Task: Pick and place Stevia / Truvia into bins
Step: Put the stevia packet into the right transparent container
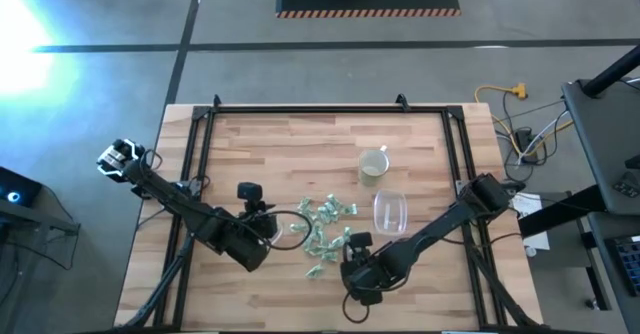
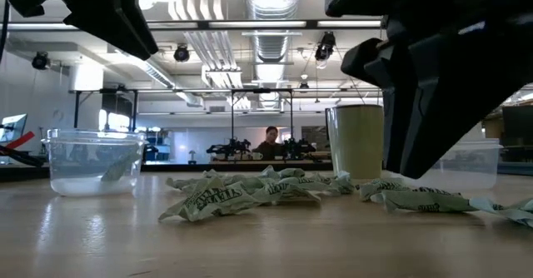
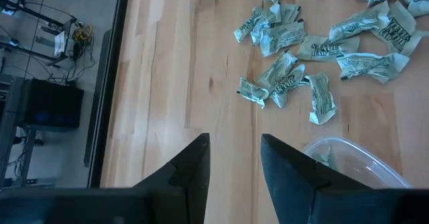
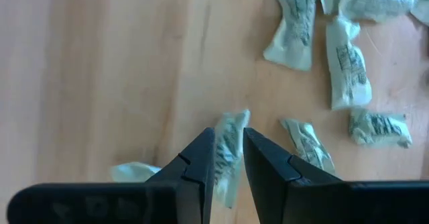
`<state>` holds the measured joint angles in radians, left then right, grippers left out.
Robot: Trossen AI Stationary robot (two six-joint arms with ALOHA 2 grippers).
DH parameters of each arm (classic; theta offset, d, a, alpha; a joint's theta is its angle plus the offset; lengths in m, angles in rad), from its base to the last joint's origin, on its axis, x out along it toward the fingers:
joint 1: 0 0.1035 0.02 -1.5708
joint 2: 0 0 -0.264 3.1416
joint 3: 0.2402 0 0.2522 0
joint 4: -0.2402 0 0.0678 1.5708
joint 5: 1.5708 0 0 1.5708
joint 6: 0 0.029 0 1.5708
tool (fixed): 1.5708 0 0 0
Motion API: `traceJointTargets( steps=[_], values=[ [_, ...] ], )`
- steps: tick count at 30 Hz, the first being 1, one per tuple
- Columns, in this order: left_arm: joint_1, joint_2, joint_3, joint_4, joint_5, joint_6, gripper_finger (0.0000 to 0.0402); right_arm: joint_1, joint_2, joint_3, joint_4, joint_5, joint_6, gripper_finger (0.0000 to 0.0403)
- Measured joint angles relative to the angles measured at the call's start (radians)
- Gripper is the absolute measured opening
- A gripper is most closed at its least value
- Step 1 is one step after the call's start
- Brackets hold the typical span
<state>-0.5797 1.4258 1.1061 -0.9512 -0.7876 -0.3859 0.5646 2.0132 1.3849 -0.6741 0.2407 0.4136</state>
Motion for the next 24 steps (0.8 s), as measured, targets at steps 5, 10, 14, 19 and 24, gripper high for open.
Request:
traceJointTargets(
  steps=[5,10,14,19,24],
  values=[
    [0.0,0.0,0.0,0.0,0.0,0.0,0.0116,-0.006,0.0,-0.011,-0.001,0.003,0.03,0.0079],
    [-0.003,0.0,0.0,0.0,0.002,0.0,0.0116,-0.004,0.0,-0.012,0.002,0.003,0.041,0.011],
    [-0.005,0.0,0.0,0.0,0.004,-0.001,0.0116,-0.005,0.0,-0.013,0.004,-0.001,0.051,0.0134],
    [-0.005,0.0,0.0,0.0,0.005,-0.001,0.0116,-0.005,0.0,-0.022,0.016,-0.005,0.052,0.0146],
    [-0.005,0.0,0.0,0.0,0.005,-0.001,0.0116,-0.009,0.0,-0.053,0.061,-0.044,0.05,0.014]
  ],
)
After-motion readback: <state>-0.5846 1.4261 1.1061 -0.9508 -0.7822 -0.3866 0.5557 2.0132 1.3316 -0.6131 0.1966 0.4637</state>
